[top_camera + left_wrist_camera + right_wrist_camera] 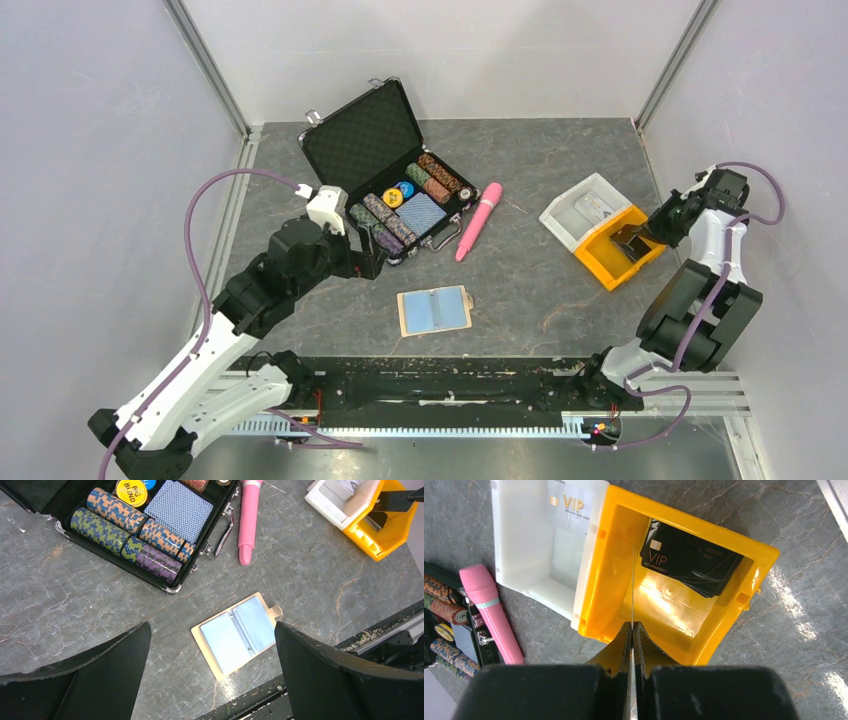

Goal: Take the credit cards out of the card holder
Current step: Place the credit card in the storage box.

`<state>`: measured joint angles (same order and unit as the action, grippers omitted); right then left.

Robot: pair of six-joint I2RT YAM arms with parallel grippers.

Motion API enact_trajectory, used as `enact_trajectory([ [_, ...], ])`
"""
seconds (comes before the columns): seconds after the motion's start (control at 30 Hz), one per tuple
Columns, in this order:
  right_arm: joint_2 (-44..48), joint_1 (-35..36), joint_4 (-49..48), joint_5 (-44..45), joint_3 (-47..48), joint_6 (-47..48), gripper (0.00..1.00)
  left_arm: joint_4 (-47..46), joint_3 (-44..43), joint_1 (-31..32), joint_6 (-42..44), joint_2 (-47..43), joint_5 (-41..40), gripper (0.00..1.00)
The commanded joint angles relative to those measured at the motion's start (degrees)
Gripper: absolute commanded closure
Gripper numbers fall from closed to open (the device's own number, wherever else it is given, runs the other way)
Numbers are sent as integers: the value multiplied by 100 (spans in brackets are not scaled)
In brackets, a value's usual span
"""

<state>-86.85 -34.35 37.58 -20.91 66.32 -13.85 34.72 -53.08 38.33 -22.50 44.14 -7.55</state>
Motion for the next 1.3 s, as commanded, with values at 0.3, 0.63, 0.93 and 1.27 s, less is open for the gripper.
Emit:
enact_trajectory([
  [0.3, -502, 47, -654, -187, -102, -10, 100, 26, -80, 0, 318, -117, -140, 0],
  [0.63, -811, 52, -515, 74, 231, 68, 100, 35, -82, -1, 333, -117, -254, 0],
  [0.93, -926, 58, -559, 282, 406, 28, 100, 35, -71, -1, 334, -69, -269, 0],
  [1.27, -1001, 55, -546, 622, 524, 120, 100, 35, -63, -1, 334, -13, -277, 0],
])
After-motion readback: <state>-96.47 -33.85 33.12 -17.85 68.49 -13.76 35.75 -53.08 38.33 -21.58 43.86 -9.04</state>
